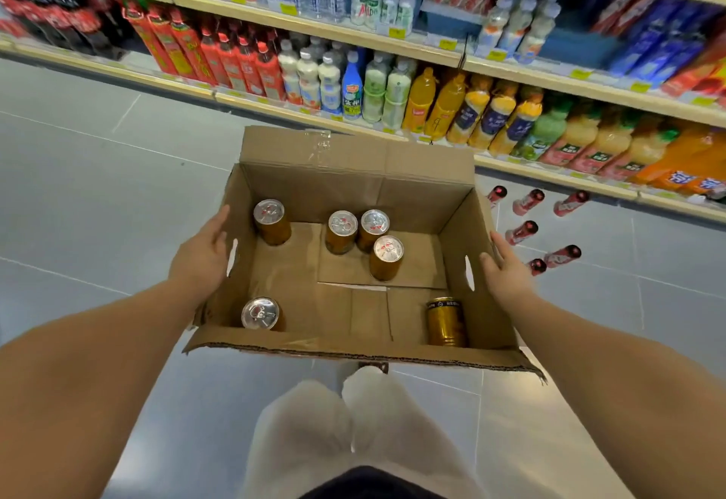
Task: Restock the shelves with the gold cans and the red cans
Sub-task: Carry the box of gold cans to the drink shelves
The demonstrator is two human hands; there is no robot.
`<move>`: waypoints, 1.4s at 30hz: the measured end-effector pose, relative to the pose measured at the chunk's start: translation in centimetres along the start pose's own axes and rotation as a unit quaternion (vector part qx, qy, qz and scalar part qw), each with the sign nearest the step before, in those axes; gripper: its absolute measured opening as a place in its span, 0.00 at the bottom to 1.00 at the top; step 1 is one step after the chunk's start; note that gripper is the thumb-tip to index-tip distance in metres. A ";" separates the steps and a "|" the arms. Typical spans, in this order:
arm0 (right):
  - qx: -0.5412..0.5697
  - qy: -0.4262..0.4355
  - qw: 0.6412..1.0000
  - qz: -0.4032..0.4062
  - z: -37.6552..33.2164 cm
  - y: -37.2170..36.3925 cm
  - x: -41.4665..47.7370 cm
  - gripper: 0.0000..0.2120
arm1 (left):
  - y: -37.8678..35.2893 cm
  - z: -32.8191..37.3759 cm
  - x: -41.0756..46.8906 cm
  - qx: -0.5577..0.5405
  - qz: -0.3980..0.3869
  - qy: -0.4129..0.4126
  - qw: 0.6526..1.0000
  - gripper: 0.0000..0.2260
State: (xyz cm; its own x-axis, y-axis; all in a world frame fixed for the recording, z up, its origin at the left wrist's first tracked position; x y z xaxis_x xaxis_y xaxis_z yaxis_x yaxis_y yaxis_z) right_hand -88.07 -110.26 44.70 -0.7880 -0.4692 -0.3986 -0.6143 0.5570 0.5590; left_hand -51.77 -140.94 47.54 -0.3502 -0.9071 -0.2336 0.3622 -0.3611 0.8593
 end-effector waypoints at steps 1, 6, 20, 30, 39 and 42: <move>0.001 -0.005 1.000 0.001 -1.1 -0.3 1.6 0.24 | -0.1 0.6 1.9 0.001 -0.004 0.003 1.000 0.19; -0.006 -0.028 1.000 0.002 -5.5 -2.4 9.4 0.24 | -0.5 2.4 11.6 -0.001 -0.016 0.001 1.000 0.19; 0.041 -0.142 0.986 0.080 -10.6 -17.5 29.4 0.24 | -6.4 4.9 46.2 0.080 -0.129 -0.028 0.988 0.20; -0.010 -0.168 0.980 0.107 -2.7 -28.5 48.1 0.24 | -23.9 0.0 62.2 0.061 -0.120 -0.031 0.990 0.20; -0.090 -0.143 0.979 0.110 5.6 -34.9 57.7 0.23 | -36.4 -5.4 66.4 0.067 -0.098 0.001 0.993 0.20; -0.105 -0.146 0.977 0.114 7.5 -35.6 58.9 0.22 | -38.5 -6.7 66.6 0.067 -0.103 0.019 0.992 0.20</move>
State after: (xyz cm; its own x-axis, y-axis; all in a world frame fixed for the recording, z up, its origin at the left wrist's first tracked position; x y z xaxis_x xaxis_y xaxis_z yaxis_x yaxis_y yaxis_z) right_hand -112.94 -152.56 -4.12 -0.9003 -0.1174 -0.4191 -0.4237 0.4571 0.7820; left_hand -83.23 -188.88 -4.14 -0.3704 -0.8258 -0.4252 0.1679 -0.5097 0.8438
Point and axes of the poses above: each hand's wrist, its own x-axis towards the middle knuckle, its own y-axis out of the back of the hand, z = x × y, the point moved 4 cm from there along x, towards the middle knuckle, and after that the axes turned 7 degrees about x, right-handed, at the moved point
